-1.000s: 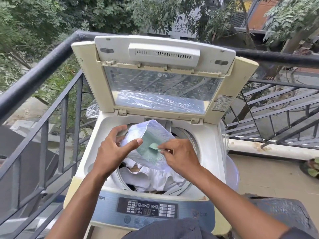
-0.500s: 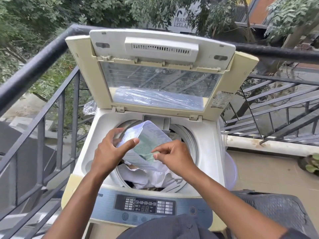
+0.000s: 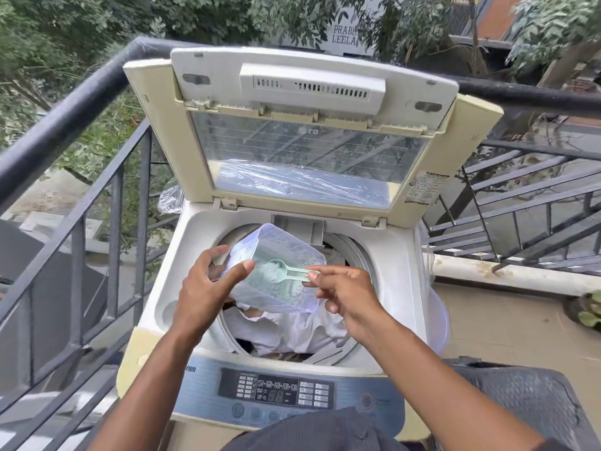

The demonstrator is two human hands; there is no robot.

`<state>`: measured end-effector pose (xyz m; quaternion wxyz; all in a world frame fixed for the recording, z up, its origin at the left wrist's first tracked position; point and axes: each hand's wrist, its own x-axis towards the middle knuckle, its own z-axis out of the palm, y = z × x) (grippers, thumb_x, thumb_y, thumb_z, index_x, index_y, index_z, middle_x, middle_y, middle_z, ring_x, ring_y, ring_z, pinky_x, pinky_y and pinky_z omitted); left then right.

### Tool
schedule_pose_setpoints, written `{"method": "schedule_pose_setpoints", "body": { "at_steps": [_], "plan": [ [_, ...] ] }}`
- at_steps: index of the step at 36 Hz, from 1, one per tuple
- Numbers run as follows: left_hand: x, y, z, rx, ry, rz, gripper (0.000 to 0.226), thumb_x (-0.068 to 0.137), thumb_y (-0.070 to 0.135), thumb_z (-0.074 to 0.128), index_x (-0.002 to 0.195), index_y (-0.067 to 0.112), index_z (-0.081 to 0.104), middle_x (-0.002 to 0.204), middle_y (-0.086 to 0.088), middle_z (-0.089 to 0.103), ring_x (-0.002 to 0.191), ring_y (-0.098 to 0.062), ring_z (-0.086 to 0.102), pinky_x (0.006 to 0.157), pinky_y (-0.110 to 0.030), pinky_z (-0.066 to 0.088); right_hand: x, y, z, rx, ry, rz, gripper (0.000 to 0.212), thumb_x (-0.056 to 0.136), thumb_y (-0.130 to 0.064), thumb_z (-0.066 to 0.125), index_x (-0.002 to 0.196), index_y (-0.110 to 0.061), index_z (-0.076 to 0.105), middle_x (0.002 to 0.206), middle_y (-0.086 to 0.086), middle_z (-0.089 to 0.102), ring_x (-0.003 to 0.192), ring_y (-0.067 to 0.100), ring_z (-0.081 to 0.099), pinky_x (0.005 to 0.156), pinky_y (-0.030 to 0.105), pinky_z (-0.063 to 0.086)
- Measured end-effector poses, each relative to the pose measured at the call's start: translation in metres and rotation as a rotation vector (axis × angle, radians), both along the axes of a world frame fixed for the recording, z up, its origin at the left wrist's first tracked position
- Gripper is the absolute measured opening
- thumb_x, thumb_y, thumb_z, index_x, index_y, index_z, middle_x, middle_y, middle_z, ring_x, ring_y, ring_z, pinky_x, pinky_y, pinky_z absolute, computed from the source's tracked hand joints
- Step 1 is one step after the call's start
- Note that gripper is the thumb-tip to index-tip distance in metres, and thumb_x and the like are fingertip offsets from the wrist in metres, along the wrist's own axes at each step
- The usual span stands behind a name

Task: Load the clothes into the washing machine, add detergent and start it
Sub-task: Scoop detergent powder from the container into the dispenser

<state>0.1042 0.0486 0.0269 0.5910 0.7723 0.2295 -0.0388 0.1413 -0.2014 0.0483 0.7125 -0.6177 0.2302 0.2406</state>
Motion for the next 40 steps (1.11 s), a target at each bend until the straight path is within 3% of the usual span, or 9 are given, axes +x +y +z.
{"method": "schedule_pose_setpoints", "body": {
  "at_steps": [8, 11, 14, 17, 21, 27, 32, 37, 40],
  "plan": [
    [0.000, 0.004, -0.013, -0.079, 0.029, 0.109, 0.102, 0.047, 0.093, 0.079, 0.130, 0.036, 0.065, 0.122, 0.005, 0.075, 0.119, -0.015, 0.070, 0.096, -0.060, 0.060, 0.014, -0.001, -0.006, 0.016, -0.018, -0.076, 0.016, 0.087, 0.005, 0.074, 0.103, 0.003, 0.077, 0.087, 0.021, 0.078, 0.053, 0.011, 0.060, 0.039, 0.019, 0.034],
    [0.001, 0.008, -0.020, -0.085, 0.033, 0.140, 0.100, 0.047, 0.093, 0.080, 0.130, 0.038, 0.065, 0.128, 0.008, 0.071, 0.120, -0.013, 0.069, 0.095, -0.059, 0.061, 0.023, -0.002, -0.003, 0.026, -0.034, -0.121, 0.017, 0.086, 0.004, 0.076, 0.103, 0.004, 0.076, 0.084, 0.020, 0.077, 0.055, 0.013, 0.059, 0.041, 0.020, 0.034],
    [0.003, 0.013, -0.029, -0.098, 0.045, 0.171, 0.085, 0.049, 0.088, 0.082, 0.120, 0.044, 0.065, 0.118, 0.019, 0.069, 0.116, -0.008, 0.068, 0.095, -0.059, 0.061, 0.035, -0.003, 0.000, 0.007, -0.054, -0.165, 0.015, 0.086, 0.004, 0.076, 0.101, 0.003, 0.076, 0.080, 0.018, 0.076, 0.055, 0.012, 0.060, 0.040, 0.020, 0.035],
    [0.005, 0.018, -0.040, -0.087, 0.065, 0.179, 0.077, 0.050, 0.090, 0.083, 0.115, 0.053, 0.064, 0.127, 0.012, 0.070, 0.120, -0.012, 0.068, 0.098, -0.059, 0.059, 0.048, 0.000, -0.002, -0.020, -0.065, -0.216, 0.013, 0.086, 0.004, 0.076, 0.099, 0.003, 0.076, 0.077, 0.016, 0.076, 0.054, 0.011, 0.059, 0.041, 0.020, 0.035],
    [0.005, 0.023, -0.050, -0.066, 0.098, 0.180, 0.095, 0.047, 0.093, 0.081, 0.129, 0.048, 0.061, 0.137, 0.002, 0.068, 0.126, -0.017, 0.066, 0.102, -0.057, 0.057, 0.066, 0.008, -0.009, -0.098, -0.063, -0.252, 0.010, 0.087, 0.005, 0.076, 0.095, 0.001, 0.078, 0.076, 0.014, 0.077, 0.054, 0.012, 0.060, 0.043, 0.021, 0.038],
    [0.009, 0.023, -0.052, -0.058, 0.126, 0.149, 0.102, 0.046, 0.093, 0.081, 0.133, 0.045, 0.060, 0.135, 0.002, 0.068, 0.124, -0.016, 0.068, 0.103, -0.055, 0.057, 0.090, 0.024, -0.026, -0.284, -0.094, -0.214, 0.006, 0.088, -0.003, 0.077, 0.092, -0.006, 0.081, 0.074, 0.007, 0.078, 0.056, 0.011, 0.066, 0.042, 0.018, 0.043],
    [0.012, 0.023, -0.054, -0.058, 0.144, 0.122, 0.094, 0.047, 0.092, 0.083, 0.128, 0.050, 0.060, 0.133, 0.003, 0.069, 0.124, -0.015, 0.069, 0.101, -0.056, 0.058, 0.101, 0.040, -0.035, -0.489, -0.189, -0.137, 0.005, 0.085, -0.015, 0.080, 0.081, -0.018, 0.082, 0.070, 0.000, 0.078, 0.058, 0.007, 0.071, 0.056, 0.026, 0.055],
    [0.012, 0.022, -0.053, -0.041, 0.151, 0.091, 0.100, 0.045, 0.094, 0.081, 0.132, 0.053, 0.052, 0.134, 0.001, 0.070, 0.126, -0.014, 0.065, 0.100, -0.055, 0.059, 0.106, 0.049, -0.040, -0.649, -0.345, -0.023, 0.009, 0.085, -0.026, 0.080, 0.093, -0.024, 0.084, 0.074, -0.007, 0.079, 0.070, 0.003, 0.075, 0.079, 0.027, 0.062],
    [0.010, 0.020, -0.050, -0.039, 0.161, 0.086, 0.106, 0.044, 0.095, 0.080, 0.135, 0.051, 0.050, 0.134, 0.000, 0.069, 0.128, -0.013, 0.063, 0.100, -0.054, 0.059, 0.107, 0.051, -0.041, -0.711, -0.391, 0.019, 0.012, 0.087, -0.027, 0.078, 0.097, -0.025, 0.084, 0.081, -0.007, 0.080, 0.075, 0.006, 0.075, 0.082, 0.032, 0.063]
  ]
}}
